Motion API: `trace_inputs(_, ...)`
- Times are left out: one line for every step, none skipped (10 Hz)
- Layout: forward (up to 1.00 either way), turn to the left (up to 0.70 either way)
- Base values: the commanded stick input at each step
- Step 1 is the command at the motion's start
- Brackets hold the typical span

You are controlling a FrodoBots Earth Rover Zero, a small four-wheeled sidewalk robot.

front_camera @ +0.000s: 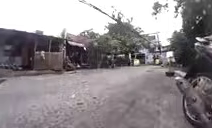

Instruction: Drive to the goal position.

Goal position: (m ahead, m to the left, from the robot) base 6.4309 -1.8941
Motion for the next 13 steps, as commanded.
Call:
trace_inputs(1.00, -0.27)
trace_inputs(1.00, -0.27)
trace_inputs(1.00, -0.27)
trace_inputs(1.00, -0.27)
trace_inputs(1.00, -0.27)
trace_inputs(1.00, -0.27)
trace_inputs(1.00, -0.27)
trace_inputs(1.00, -0.27)
trace_inputs(1.00, -0.27)
trace_inputs(1.00, -0.26)
trace_inputs(1.00, -0.05)
trace_inputs(1.00, 0.00)
trace_inputs(1.00, 0.00)
